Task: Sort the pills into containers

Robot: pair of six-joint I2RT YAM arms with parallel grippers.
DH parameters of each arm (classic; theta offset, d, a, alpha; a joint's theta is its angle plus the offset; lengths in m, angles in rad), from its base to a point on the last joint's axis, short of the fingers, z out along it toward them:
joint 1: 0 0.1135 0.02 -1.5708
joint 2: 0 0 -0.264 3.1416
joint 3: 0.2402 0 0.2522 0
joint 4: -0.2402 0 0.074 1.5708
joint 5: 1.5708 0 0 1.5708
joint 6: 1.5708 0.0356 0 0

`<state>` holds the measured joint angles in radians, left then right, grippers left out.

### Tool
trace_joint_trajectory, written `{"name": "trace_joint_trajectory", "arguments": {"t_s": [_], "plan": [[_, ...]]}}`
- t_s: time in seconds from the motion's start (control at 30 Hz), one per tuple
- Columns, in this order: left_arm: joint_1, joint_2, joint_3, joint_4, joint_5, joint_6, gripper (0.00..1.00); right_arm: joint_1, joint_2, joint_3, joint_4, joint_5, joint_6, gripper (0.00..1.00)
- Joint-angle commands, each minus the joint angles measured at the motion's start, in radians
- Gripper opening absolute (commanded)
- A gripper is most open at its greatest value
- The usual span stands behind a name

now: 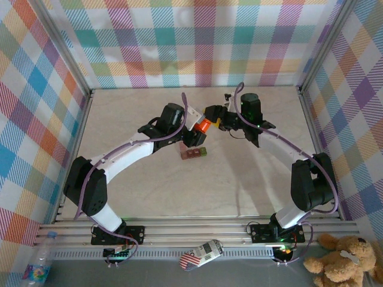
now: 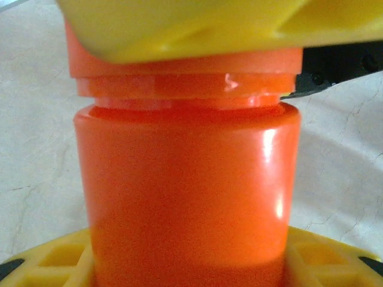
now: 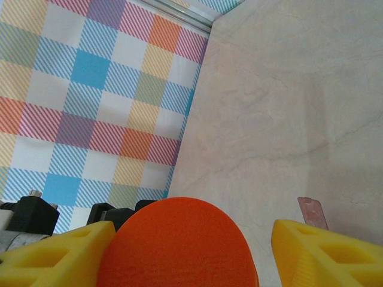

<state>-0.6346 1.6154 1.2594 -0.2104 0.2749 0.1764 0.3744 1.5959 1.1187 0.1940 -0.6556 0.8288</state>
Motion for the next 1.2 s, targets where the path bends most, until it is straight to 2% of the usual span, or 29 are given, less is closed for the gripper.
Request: {"name": "trace_joint_trajectory", "arguments": {"t_s": [0.0,0.2,0.33,0.47,0.57,0.7,0.83,1.0,1.17], "plan": [[-0.011,0.011,0.039,0.026,0.006,0.01,0.0,0.004,0.015,0.026,0.018,-0.018,-0.007,0.64],[-0.011,0.002,0.029,0.035,0.01,0.006,0.0,0.0,0.011,0.015,0.035,-0.016,-0.014,0.45],[-0.008,-0.009,0.015,0.044,0.034,0.0,0.0,-0.022,0.005,-0.008,0.092,-0.036,-0.015,0.38],[0.004,-0.034,-0.021,0.076,0.076,-0.028,0.0,-0.059,0.003,-0.045,0.2,-0.087,-0.018,0.35],[0.022,-0.046,-0.05,0.099,0.15,-0.051,0.0,-0.078,-0.013,-0.075,0.281,-0.142,-0.086,0.35],[0.029,-0.06,-0.069,0.108,0.196,-0.059,0.0,-0.084,-0.056,-0.074,0.168,-0.156,-0.279,0.34],[0.036,-0.072,-0.081,0.111,0.238,-0.055,0.0,-0.085,-0.077,-0.078,0.114,-0.149,-0.367,0.34],[0.041,-0.071,-0.08,0.112,0.283,-0.056,0.0,-0.094,-0.077,-0.094,0.138,-0.153,-0.357,0.33],[0.042,-0.071,-0.081,0.107,0.313,-0.053,0.0,-0.108,-0.07,-0.127,0.262,-0.168,-0.225,0.33]]}}
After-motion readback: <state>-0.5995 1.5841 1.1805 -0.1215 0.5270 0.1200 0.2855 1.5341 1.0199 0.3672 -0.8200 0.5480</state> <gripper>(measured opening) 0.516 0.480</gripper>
